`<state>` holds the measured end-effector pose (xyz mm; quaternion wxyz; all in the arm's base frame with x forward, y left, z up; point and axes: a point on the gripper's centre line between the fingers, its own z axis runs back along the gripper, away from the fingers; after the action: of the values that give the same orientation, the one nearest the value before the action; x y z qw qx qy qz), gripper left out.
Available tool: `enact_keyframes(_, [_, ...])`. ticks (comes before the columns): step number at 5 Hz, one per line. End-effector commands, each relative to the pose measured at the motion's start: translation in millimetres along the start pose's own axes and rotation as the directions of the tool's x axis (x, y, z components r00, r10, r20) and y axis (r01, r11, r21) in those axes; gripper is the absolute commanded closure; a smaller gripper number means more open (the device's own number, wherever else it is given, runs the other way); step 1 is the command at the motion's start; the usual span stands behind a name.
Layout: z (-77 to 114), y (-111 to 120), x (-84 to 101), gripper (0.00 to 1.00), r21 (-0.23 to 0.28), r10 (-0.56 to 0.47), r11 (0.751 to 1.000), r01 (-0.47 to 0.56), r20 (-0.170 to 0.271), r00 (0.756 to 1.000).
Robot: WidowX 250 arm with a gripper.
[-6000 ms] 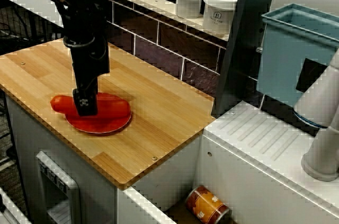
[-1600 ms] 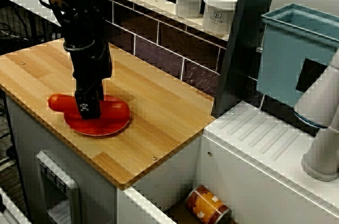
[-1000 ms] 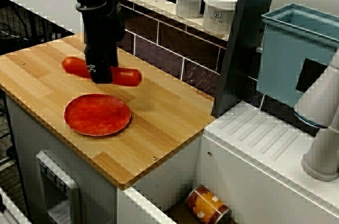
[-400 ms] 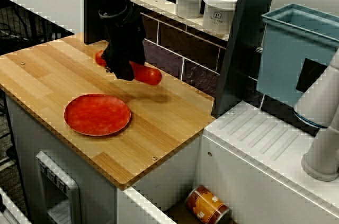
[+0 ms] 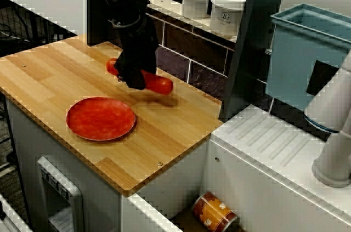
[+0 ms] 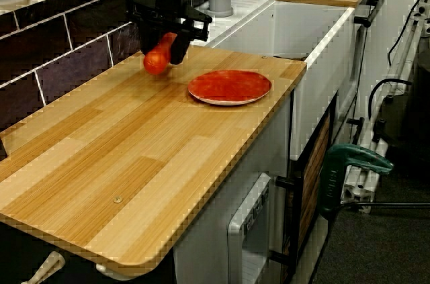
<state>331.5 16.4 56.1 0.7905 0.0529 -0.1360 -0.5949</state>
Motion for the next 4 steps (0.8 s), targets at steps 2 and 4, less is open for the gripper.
enact_keyframes(2, [26.0,6.9,-44.2,0.0,-0.125,0.198,0.97,-0.207,-0.075,0.977])
enact_keyframes(4, [32.8,2.0,-45.6,0.0,-0.143,0.227,0.962,-0.232,-0.049,0.973])
